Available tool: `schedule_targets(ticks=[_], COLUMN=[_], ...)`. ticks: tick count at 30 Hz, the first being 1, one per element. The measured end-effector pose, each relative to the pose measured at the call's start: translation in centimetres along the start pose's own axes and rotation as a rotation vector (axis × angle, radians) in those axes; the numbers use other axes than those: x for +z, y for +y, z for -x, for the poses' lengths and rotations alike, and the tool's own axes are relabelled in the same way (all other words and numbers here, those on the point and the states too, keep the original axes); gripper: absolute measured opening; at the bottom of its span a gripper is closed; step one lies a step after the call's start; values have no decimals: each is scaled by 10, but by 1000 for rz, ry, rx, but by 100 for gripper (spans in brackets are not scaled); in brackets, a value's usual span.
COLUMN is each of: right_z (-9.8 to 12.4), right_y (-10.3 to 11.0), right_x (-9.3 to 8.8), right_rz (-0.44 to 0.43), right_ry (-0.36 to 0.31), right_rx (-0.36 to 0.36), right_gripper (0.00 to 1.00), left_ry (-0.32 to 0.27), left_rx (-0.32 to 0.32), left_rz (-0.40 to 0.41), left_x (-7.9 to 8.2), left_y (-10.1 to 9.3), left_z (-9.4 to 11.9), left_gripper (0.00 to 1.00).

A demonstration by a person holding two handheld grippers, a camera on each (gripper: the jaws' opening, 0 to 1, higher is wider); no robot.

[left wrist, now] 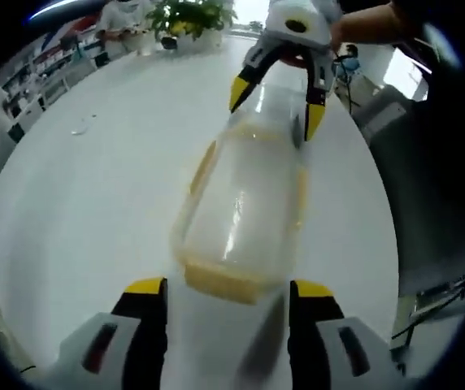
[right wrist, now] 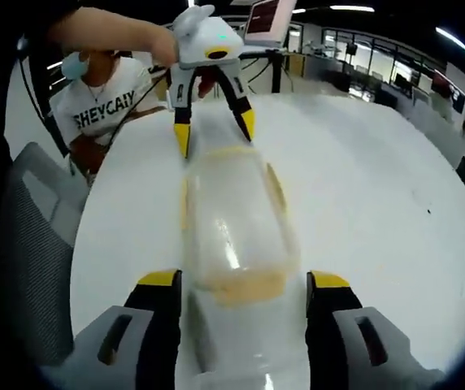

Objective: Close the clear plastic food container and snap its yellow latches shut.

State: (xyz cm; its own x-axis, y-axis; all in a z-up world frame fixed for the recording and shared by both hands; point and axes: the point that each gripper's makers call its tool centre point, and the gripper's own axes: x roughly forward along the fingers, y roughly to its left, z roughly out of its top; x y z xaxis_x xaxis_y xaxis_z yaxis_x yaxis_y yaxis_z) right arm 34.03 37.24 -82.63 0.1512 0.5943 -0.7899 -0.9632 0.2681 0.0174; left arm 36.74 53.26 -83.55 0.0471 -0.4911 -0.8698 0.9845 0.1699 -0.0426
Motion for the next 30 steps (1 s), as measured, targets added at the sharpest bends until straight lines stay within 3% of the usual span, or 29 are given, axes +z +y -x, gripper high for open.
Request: schedule_targets(ticks=[13, 16, 22, 25, 30], right_z=[-6, -6, -8, -9, -14], right_y=[3, 1, 0, -2, -1], right_x=[-9, -9, -14, -16, -18], right_rz=[107, 99, 131, 133, 178], right_ry=[92, 104, 152, 183, 229], right_rx=[43, 44, 47, 51, 53], right_gripper=[46, 41, 40, 39, 38], left_ry=[39, 65, 76, 105, 117], left_rx=[-21, -42, -50, -52, -55], left_rz=[-67, -87, -132, -184, -210], left_x=[5, 1, 2, 0, 2], left_y=[3, 1, -2, 0, -4], left_z=[-4, -5, -8, -9, -13], left_gripper=[52, 45, 41, 34, 34])
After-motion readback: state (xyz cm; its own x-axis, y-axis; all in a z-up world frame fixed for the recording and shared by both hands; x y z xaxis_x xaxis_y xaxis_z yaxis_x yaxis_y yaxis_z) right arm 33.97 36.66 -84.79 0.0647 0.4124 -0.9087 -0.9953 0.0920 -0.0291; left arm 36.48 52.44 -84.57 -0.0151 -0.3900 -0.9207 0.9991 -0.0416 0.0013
